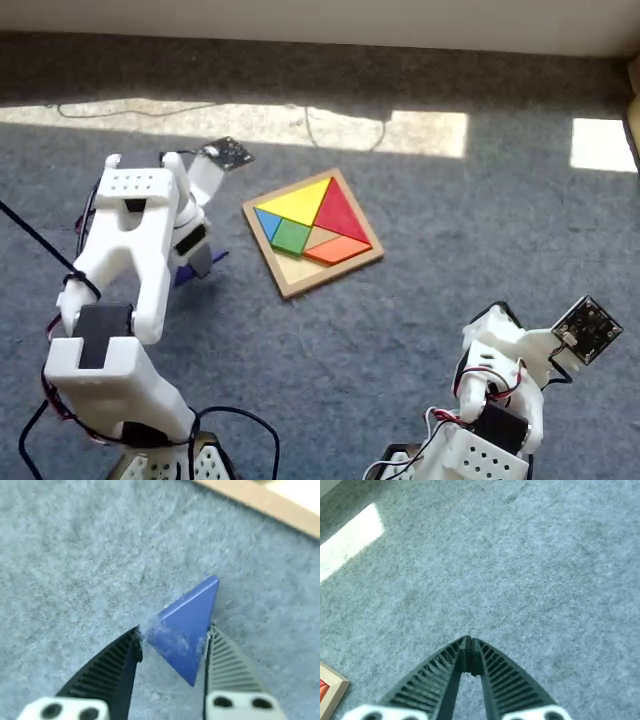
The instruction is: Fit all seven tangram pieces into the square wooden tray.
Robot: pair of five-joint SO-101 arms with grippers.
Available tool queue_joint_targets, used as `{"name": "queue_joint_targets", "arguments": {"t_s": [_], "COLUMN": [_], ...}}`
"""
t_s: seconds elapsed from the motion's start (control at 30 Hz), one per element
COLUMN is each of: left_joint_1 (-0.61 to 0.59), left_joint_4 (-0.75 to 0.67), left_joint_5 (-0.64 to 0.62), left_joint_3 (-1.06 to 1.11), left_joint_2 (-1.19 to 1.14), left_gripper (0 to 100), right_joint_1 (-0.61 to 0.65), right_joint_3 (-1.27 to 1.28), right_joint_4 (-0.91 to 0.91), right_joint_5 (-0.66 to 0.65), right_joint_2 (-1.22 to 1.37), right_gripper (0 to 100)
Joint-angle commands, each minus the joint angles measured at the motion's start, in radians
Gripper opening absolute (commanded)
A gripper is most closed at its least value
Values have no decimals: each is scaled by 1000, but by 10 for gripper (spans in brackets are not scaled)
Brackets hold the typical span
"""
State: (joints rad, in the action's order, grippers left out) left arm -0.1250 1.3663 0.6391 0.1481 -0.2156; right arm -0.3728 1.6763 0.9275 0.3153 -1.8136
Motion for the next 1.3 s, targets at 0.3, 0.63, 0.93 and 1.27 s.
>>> {"name": "queue_joint_targets", "arguments": {"t_s": [0.3, 0.63, 0.93, 1.27], "left_joint_1": [314, 398, 398, 417], "left_joint_4": [95, -32, -34, -247], "left_joint_5": [-902, -1464, -1829, -1890], "left_joint_3": [-211, -200, -170, -12], "left_joint_2": [10, -1, -2, -1], "left_gripper": [77, 18, 24, 91], "right_joint_1": [12, 12, 12, 12], "right_joint_3": [114, 114, 114, 114], "right_joint_4": [-24, -22, -21, -21], "right_joint_5": [-12, -12, -12, -12], "right_joint_2": [-12, -12, -12, -12], "right_gripper": [10, 10, 10, 10]}}
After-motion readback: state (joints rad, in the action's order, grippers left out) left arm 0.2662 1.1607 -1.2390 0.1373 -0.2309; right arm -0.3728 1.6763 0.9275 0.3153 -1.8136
